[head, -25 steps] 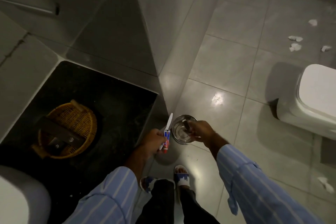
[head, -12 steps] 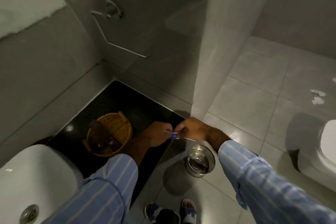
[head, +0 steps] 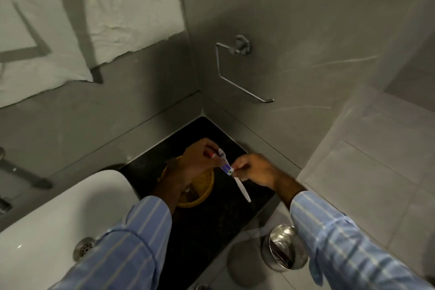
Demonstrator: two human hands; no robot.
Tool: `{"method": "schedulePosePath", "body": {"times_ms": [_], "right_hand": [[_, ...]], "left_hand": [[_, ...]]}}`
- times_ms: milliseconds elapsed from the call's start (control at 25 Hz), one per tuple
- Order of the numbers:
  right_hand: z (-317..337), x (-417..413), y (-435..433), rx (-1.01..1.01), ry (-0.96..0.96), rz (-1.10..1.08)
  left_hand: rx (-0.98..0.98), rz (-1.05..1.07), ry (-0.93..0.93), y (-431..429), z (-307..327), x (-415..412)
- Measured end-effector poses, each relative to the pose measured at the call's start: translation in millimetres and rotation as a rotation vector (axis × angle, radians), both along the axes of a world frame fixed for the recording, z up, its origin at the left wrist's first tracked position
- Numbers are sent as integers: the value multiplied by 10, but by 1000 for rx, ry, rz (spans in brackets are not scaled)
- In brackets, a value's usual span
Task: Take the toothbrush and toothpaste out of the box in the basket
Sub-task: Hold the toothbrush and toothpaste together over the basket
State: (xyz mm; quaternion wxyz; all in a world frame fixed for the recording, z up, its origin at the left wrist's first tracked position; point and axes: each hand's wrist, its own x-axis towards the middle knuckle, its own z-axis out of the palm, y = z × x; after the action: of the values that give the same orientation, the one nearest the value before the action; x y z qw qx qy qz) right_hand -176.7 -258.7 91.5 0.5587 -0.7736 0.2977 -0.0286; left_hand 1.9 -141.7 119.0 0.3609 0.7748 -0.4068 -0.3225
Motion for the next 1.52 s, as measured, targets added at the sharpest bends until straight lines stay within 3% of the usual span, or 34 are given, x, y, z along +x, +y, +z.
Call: {"method": "schedulePosePath", "body": {"times_ms": [200, 520, 920, 1080, 1520], "right_hand": [[-126, 627, 54, 206, -22, -165], [-591, 1728, -34, 28, 205, -201], [-1230, 2160, -178, -98, 484, -179], [-1359, 2209, -212, -155, 455, -103], [-1664, 2245, -192, -115, 421, -268]], "left_hand": [[-27, 203, 38, 252, -100, 770], [157, 109, -59, 130, -664, 1643], [434, -75, -187, -314, -1375, 1794], [484, -106, -208, -357, -1463, 1813], [479, -104, -385, -327, -1557, 1774]]}}
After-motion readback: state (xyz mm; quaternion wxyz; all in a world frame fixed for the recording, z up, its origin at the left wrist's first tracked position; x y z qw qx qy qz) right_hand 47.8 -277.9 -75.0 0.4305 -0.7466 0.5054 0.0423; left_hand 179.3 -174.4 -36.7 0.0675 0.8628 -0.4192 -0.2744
